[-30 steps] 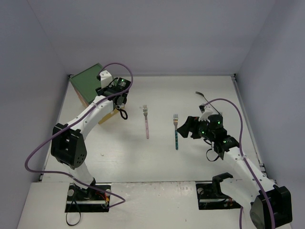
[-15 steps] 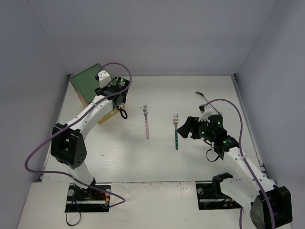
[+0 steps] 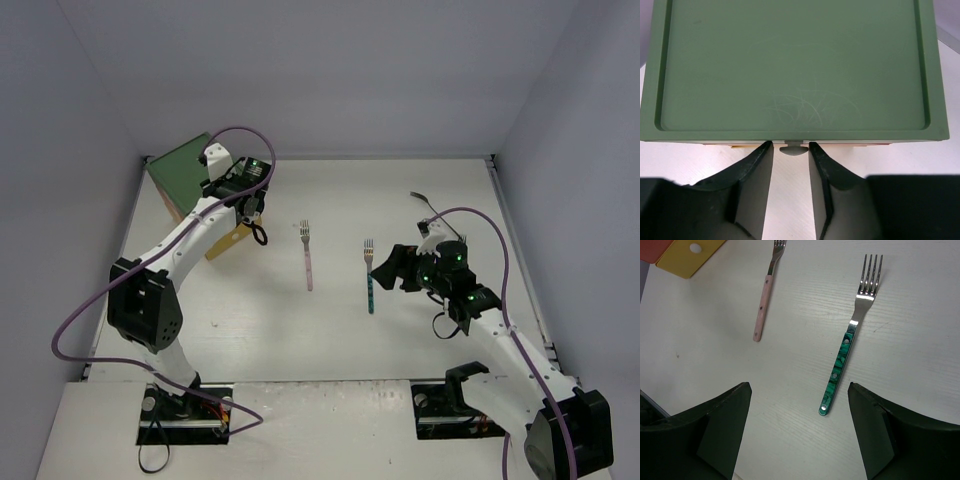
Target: Sort the eating utensils into containers
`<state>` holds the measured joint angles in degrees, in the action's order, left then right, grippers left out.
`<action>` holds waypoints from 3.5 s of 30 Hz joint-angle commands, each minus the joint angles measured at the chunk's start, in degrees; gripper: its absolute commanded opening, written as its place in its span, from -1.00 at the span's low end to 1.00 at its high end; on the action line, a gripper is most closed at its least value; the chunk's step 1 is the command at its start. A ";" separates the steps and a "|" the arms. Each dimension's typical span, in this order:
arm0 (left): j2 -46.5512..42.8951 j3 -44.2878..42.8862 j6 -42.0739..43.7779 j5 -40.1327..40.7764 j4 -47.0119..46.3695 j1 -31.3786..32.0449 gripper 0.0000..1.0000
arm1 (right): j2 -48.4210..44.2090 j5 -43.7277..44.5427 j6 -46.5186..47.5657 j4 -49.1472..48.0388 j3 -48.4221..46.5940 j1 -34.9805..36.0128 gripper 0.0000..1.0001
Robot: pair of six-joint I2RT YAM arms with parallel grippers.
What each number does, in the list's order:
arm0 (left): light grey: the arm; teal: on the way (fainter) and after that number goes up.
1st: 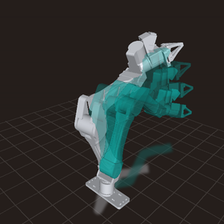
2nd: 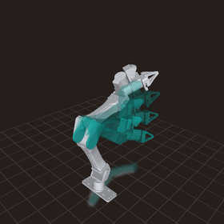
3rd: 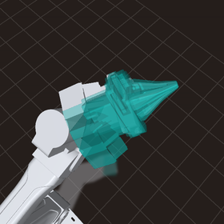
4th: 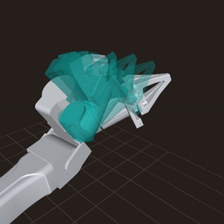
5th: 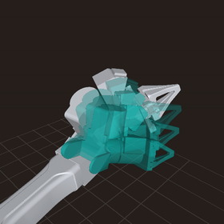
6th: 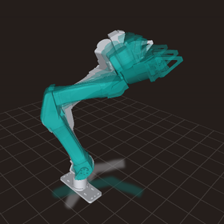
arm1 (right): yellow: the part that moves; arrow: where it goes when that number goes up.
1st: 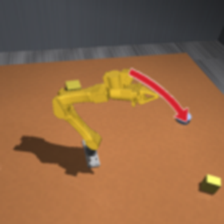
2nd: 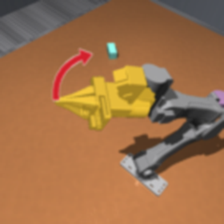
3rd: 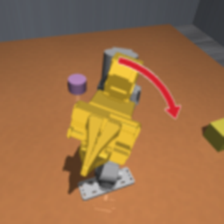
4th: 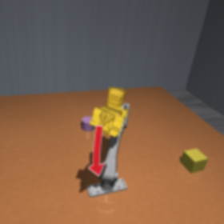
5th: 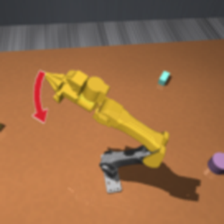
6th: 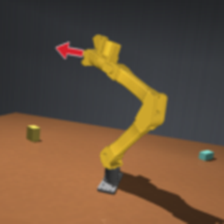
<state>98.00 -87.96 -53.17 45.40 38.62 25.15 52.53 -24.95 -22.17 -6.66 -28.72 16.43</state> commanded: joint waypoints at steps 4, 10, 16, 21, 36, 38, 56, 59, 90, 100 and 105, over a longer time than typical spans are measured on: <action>-0.27 -2.74 -1.32 0.90 -1.07 -0.62 -0.64 | -0.59 -1.33 0.73 -4.15 -0.26 -0.52 0.51; -1.19 -0.68 -3.42 -0.05 -0.90 -0.22 -0.82 | -0.49 -1.33 0.81 -4.25 -0.20 -0.52 0.51; -3.01 2.02 -6.61 -0.40 -0.64 2.36 -0.84 | -0.50 -1.33 0.68 -4.56 -0.20 -0.52 0.51; -4.96 4.87 -8.72 -0.07 -0.31 5.54 -0.83 | -0.62 -1.36 0.64 -4.66 -0.20 -0.52 0.51; -9.41 7.37 -10.43 0.17 3.83 16.51 -0.53 | -1.03 -1.50 0.55 -4.68 -0.15 -0.52 0.51; -10.36 7.02 -9.17 -0.73 3.83 17.47 -0.39 | -1.11 -1.42 0.55 -4.68 -0.11 -0.52 0.51; -14.69 -3.44 17.36 -13.84 5.32 18.50 0.07 | 0.03 -1.24 0.37 -4.59 -0.37 -0.52 0.51; -15.22 -5.37 24.14 -25.49 5.42 13.68 0.07 | 0.03 -1.42 0.20 -4.50 -0.29 -0.52 0.50; -8.31 -5.90 37.57 -56.21 6.29 0.69 0.05 | 3.32 -1.29 -0.19 -3.45 -1.43 -0.61 0.50; -9.49 -5.24 37.26 -57.41 6.44 0.69 0.04 | 3.89 -0.59 0.09 -3.45 -1.58 -0.61 0.50; -11.31 -8.91 36.95 -54.39 6.66 0.69 0.07 | 3.70 0.26 0.25 -3.17 -2.02 -0.61 0.50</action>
<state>91.89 -92.25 -15.30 -10.58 45.50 25.76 56.16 -25.77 -22.41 -7.27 -28.53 16.11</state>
